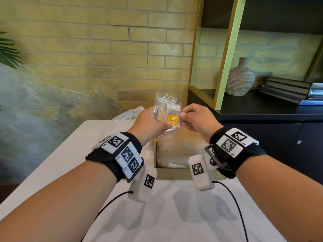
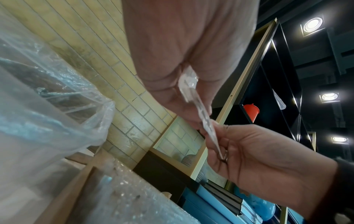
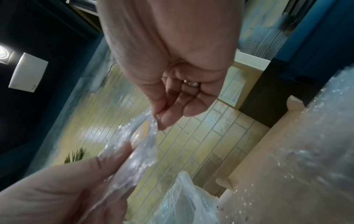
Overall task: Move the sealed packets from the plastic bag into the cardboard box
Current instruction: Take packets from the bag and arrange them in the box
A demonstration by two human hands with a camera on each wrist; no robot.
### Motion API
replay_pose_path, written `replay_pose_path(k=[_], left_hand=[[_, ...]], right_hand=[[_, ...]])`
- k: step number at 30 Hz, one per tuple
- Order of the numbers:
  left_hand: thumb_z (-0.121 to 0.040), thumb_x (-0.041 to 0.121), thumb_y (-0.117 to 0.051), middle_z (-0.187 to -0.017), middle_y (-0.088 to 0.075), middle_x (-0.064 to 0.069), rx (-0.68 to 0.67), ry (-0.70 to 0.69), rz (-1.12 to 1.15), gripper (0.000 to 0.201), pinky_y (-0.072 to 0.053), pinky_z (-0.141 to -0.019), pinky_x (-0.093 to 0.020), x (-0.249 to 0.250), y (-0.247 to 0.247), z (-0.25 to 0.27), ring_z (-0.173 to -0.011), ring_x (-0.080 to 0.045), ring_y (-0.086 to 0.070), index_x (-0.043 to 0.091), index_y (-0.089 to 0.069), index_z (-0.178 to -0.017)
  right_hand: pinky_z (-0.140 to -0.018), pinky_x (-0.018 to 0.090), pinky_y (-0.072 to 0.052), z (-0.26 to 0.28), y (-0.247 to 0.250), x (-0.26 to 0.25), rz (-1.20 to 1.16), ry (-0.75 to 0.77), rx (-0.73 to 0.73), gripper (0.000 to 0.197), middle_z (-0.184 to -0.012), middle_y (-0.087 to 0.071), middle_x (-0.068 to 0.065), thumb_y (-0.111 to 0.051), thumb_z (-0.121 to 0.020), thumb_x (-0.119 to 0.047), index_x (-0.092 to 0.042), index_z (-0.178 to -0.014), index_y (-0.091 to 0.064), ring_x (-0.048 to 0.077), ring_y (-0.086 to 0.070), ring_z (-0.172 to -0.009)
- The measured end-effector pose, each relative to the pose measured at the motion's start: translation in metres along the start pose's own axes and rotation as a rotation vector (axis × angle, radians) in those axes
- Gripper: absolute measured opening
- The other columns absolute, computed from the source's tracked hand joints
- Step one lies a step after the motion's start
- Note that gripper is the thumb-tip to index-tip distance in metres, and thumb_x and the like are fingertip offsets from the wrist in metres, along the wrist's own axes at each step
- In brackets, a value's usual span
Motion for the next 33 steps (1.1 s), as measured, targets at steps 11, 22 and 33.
replay_pose_path(k=[11, 22, 33], left_hand=[[-0.095, 0.011, -0.051, -0.1, -0.061, -0.005, 0.01, 0.062, 0.058, 0.016, -0.053, -0.052, -0.018, -0.001, -0.006, -0.002, -0.086, -0.017, -0.063, 0.021, -0.054, -0.107], [-0.091, 0.014, -0.056, -0.071, -0.056, 0.002, -0.008, 0.046, -0.533, 0.013, -0.04, -0.054, -0.023, -0.002, -0.025, -0.046, -0.062, -0.013, -0.05, 0.013, -0.069, -0.09], [-0.094, 0.009, -0.045, -0.099, -0.051, -0.003, -0.389, 0.198, -1.166, 0.024, -0.039, -0.077, -0.025, -0.038, -0.073, -0.079, -0.088, -0.019, -0.047, 0.007, -0.063, -0.111]], right_hand=[[-0.062, 0.024, -0.046, -0.001, 0.001, 0.0, -0.095, 0.052, 0.013, 0.016, -0.104, -0.063, 0.023, -0.06, -0.088, -0.005, -0.013, -0.101, -0.061, 0.022, -0.056, -0.084], [-0.062, 0.019, -0.048, -0.006, 0.086, 0.002, -0.38, 0.178, 0.336, 0.024, -0.091, -0.064, -0.003, -0.053, -0.092, -0.006, -0.022, -0.109, -0.059, 0.006, -0.058, -0.072], [-0.066, 0.02, -0.048, -0.017, 0.093, 0.028, -0.466, 0.216, 0.324, 0.021, -0.089, -0.062, -0.004, -0.053, -0.092, -0.008, -0.025, -0.101, -0.059, 0.012, -0.054, -0.079]])
Point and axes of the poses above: each hand's wrist, its own z-axis away from the middle knuckle, its own y-axis out of the back of the hand, x = y × z, the point moved 6 cm from there along -z, towards the middle knuckle
